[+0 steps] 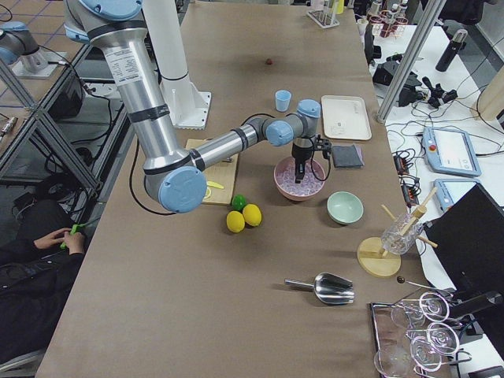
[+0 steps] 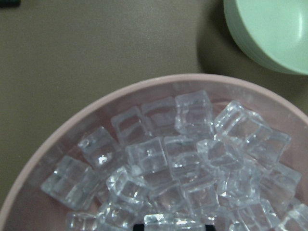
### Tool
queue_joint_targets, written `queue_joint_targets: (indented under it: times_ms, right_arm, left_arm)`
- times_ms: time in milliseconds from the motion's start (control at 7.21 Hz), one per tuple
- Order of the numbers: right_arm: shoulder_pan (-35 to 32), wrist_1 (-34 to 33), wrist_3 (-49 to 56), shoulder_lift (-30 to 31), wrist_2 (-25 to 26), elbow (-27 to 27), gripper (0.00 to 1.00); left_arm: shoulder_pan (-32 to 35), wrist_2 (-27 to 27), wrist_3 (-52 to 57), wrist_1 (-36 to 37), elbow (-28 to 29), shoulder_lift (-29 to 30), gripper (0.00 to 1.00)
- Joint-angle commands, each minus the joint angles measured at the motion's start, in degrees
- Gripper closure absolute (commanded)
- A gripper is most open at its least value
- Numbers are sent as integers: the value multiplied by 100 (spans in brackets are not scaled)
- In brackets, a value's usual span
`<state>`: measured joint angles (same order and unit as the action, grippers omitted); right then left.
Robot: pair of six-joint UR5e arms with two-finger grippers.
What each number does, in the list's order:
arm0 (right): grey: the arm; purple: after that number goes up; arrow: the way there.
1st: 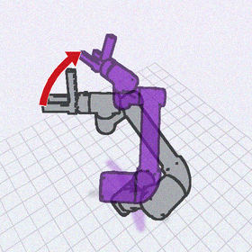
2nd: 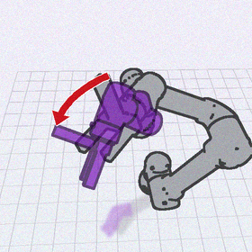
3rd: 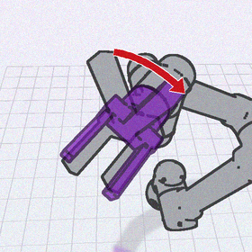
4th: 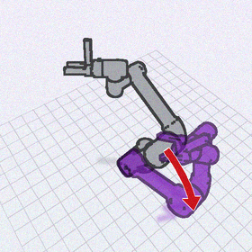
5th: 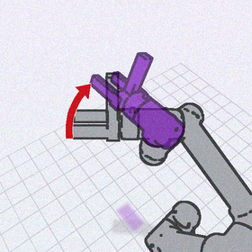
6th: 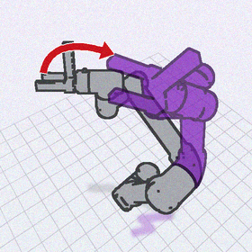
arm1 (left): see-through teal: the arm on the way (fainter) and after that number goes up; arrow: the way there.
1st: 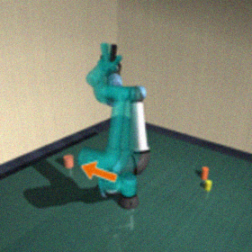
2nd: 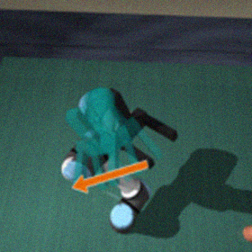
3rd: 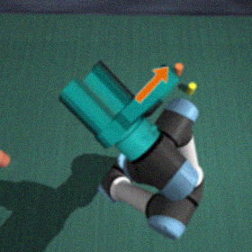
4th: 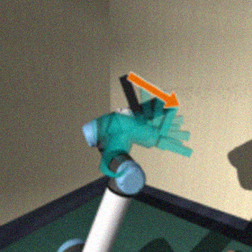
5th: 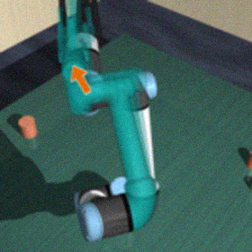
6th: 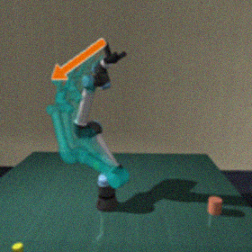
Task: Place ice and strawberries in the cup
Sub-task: 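Lower the right gripper into the ice and pinch a third cube, then carry the ice cube with the right gripper over the blue cup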
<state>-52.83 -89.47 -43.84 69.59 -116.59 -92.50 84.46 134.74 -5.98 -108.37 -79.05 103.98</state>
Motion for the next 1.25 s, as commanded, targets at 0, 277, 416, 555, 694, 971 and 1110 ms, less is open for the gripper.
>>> queue_joint_targets:
  times_ms: [0, 277, 416, 555, 694, 971, 1110]
  right_arm:
    - [-208, -78, 16, -7, -57, -205, 87]
    - [-332, -88, 104, 2, -66, -442, 87]
    - [-402, -114, 278, -15, -101, -662, 87]
    - [-473, -541, 289, -372, -284, -855, 88]
    - [-569, -1050, 271, -802, -738, -1092, 93]
    - [-257, -741, -758, -1262, -1180, -1243, 100]
    - [207, 149, -1732, -1394, -1139, -1105, 100]
  left_arm:
    - [0, 0, 0, 0, -5, 0, 2]
    - [0, 0, 0, 0, -5, 0, 2]
    - [0, 0, 9, 0, -5, 0, 2]
    - [0, 0, 0, -9, -5, 0, 2]
    - [0, 0, 9, -9, -5, 0, 2]
    - [0, 0, 0, -9, 4, -9, 2]
    - [-17, 0, 0, -9, 12, -18, 2]
